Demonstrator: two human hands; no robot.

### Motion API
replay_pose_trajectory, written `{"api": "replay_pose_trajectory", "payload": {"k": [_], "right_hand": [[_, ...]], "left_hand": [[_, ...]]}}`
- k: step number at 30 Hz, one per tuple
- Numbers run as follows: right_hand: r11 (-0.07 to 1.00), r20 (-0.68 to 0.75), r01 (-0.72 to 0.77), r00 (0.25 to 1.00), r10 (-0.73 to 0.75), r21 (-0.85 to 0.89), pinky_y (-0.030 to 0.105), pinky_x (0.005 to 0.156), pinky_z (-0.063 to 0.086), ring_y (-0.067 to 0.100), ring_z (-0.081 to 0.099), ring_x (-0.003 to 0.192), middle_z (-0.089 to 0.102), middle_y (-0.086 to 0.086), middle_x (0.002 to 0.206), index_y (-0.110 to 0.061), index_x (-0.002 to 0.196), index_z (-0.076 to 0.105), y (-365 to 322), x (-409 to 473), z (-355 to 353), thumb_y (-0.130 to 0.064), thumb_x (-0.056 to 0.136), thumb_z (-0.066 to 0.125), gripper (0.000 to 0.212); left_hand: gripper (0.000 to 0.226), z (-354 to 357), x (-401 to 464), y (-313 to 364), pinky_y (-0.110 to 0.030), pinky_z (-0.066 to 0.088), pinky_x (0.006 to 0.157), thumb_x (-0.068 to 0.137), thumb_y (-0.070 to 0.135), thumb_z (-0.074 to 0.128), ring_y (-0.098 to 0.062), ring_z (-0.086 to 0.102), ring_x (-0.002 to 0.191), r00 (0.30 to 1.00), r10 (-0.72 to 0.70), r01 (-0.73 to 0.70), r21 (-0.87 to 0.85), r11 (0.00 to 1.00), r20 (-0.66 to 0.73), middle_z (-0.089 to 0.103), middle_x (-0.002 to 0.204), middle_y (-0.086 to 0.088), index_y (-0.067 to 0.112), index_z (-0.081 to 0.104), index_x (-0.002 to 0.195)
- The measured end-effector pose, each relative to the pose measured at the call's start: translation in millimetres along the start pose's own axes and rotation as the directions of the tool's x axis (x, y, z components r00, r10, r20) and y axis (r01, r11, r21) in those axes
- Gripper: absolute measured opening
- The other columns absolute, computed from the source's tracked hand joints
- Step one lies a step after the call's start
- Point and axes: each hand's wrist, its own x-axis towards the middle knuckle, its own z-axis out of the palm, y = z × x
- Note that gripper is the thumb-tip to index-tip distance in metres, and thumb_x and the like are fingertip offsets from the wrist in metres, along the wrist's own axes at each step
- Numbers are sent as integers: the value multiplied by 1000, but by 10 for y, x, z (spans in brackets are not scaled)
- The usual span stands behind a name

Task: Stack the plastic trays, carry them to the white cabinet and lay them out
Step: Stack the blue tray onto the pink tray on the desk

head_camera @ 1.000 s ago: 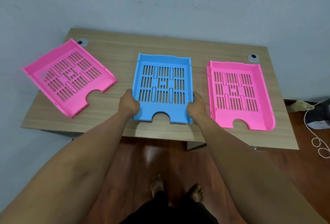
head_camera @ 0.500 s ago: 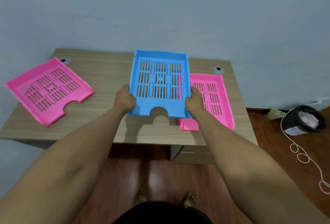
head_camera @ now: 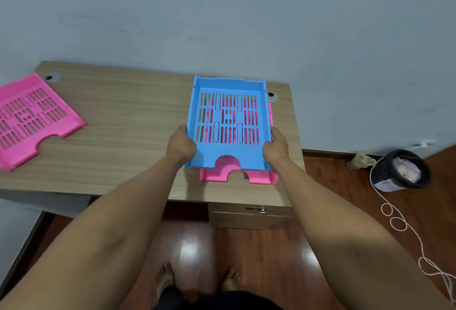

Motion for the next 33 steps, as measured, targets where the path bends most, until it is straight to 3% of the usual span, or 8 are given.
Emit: {"api": "replay_pose_trajectory", "payload": {"k": [6,10,13,17,21,24,27,33], "right_hand": [[998,8,-54,999,54,14,26,54,60,17,78,81,77,-1,101,-31,128,59,327,119,-234,-14,107,52,28],[996,12,-89,996,89,-1,46,72,68,17,80,83,78,-1,103,-32,132,58,479,208,-255,-14,107,50,32],[996,11,-85,996,85,6,54,72,67,19,80,82,79,-1,101,-34,130,58,551,267,-246,-13,106,49,34],[997,-4,-71,997,71,30,43,75,65,17,78,83,75,-4,99,-29,122,58,468,207,-276,-14,107,50,23],[973,71,-204,978,197,108,50,93,61,26,79,95,77,2,100,-25,113,60,471,245,-300,-31,109,46,16],[958,105,-268,961,258,100,49,98,58,26,78,95,77,5,98,-21,104,64,477,268,-327,-34,110,43,25],[941,123,-292,954,273,172,43,91,59,18,76,82,76,2,92,-19,104,64,467,279,-363,-30,111,45,23],[943,135,-292,953,272,161,39,86,61,14,77,79,77,1,95,-24,104,59,462,243,-337,-34,110,45,18]], "left_hand": [[29,393,-26,70,-35,49,74,100,8,43,-21,59,92,999,-22,22,6,1000,47,66,122,-12,9,53,127],[32,545,-16,62,-35,51,77,100,8,44,-20,59,95,998,-51,51,12,999,46,65,125,-13,8,51,132],[33,584,-10,40,-36,53,77,101,9,45,-19,59,97,996,-74,75,-11,997,42,63,121,-8,9,49,133],[31,554,43,28,-31,54,72,101,13,49,-19,61,97,993,-96,100,-61,993,72,60,113,-2,10,49,132],[27,544,74,17,-30,52,59,104,25,44,-16,66,87,967,-207,237,-218,947,149,64,113,-7,17,46,130],[23,536,112,-18,-34,56,64,106,30,39,-19,69,91,947,-253,302,-277,912,199,66,113,-7,20,47,125],[20,508,139,-35,-35,56,65,104,25,42,-22,71,94,923,-297,371,-358,857,245,70,109,-8,18,51,121],[19,467,202,-64,-46,58,84,100,18,45,-24,72,98,902,-316,419,-414,808,295,74,107,-7,13,54,116]]}}
